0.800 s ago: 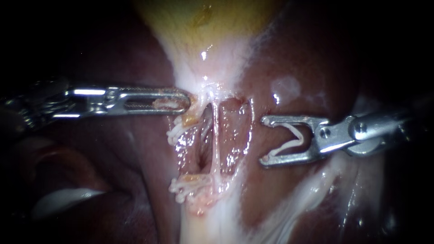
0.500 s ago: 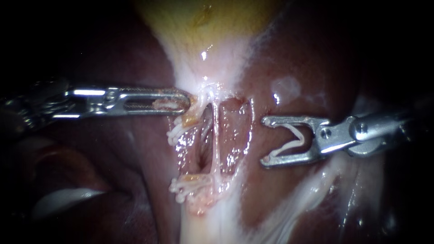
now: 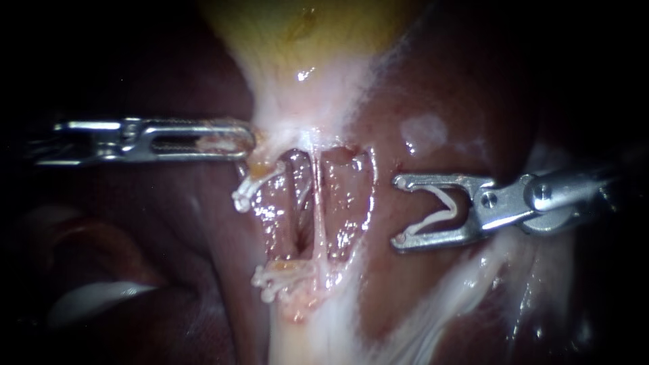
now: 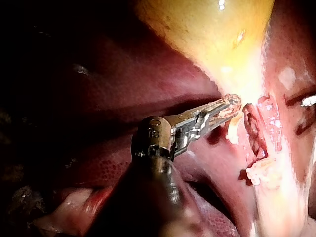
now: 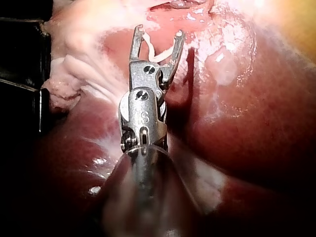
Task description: Clipping first clip right tube
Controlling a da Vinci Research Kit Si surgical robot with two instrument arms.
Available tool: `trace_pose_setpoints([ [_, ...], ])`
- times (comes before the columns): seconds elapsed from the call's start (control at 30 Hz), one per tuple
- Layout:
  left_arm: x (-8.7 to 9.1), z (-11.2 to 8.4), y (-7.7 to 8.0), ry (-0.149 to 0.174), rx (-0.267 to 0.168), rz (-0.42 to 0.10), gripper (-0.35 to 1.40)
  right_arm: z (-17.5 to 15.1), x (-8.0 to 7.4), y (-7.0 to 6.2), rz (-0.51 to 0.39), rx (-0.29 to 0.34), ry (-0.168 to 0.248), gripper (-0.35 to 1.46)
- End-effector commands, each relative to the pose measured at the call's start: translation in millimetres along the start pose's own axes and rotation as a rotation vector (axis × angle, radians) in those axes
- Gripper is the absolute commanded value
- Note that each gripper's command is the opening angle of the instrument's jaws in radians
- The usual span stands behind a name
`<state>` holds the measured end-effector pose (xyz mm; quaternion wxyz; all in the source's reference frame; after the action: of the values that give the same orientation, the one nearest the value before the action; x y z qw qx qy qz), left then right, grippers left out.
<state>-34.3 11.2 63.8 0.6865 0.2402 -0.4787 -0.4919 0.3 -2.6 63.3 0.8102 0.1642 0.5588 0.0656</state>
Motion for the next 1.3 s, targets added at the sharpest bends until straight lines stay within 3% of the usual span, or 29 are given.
trace_pose_setpoints([
  [0.03,-0.1,-0.3,-0.1,-0.002,-0.002,0.001,-0.35,0.0,0.0,0.0,0.000,0.000,0.000,0.50],
  [0.37,-0.2,-0.6,-0.6,-0.008,-0.002,-0.002,-0.35,0.6,0.1,-0.1,0.000,0.002,0.001,0.50],
  [0.57,-0.1,-0.5,-1.2,-0.013,-0.005,-0.003,-0.35,3.4,-0.2,-0.5,-0.005,0.012,0.010,0.50],
  [0.93,0.0,-0.5,-2.3,-0.014,-0.009,0.001,-0.35,9.5,-2.0,-0.3,0.125,0.012,0.013,0.49],
  [1.3,0.0,-0.6,-2.5,-0.015,-0.010,0.000,-0.35,11.6,-1.8,0.2,0.185,0.031,0.051,0.48],
])
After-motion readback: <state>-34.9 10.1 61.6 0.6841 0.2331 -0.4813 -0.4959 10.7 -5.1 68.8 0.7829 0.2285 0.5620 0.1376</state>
